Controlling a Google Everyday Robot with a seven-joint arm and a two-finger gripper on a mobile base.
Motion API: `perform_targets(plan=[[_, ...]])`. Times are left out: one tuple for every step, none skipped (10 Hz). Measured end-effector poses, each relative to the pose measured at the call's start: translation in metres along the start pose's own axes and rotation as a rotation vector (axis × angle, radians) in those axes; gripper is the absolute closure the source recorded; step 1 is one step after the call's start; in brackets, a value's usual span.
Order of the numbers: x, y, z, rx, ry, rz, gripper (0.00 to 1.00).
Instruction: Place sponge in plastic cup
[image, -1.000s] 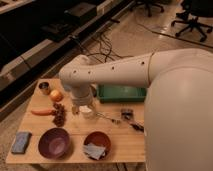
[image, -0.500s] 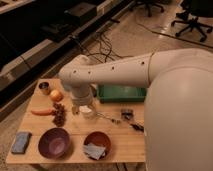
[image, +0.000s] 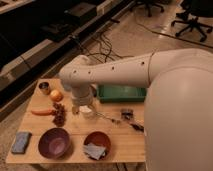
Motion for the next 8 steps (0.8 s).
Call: perform_targets(plan=[[0.0,0.0,0.0,0.0,0.0,0.0,0.35],[0.0,0.0,0.0,0.0,0.0,0.0,0.35],[0.0,0.0,0.0,0.0,0.0,0.0,0.35],[0.0,0.0,0.0,0.0,0.0,0.0,0.35],[0.0,0.0,0.0,-0.001,0.0,0.0,0.35],[0.0,0.001,-0.001,-0.004,0.001,-0.008,0.35],[0.001,0.006,-0.005,-0.013,-0.002,-0.021,0.35],[0.003,0.019,-0.011,-0.028,-0.008,-0.044,0.35]])
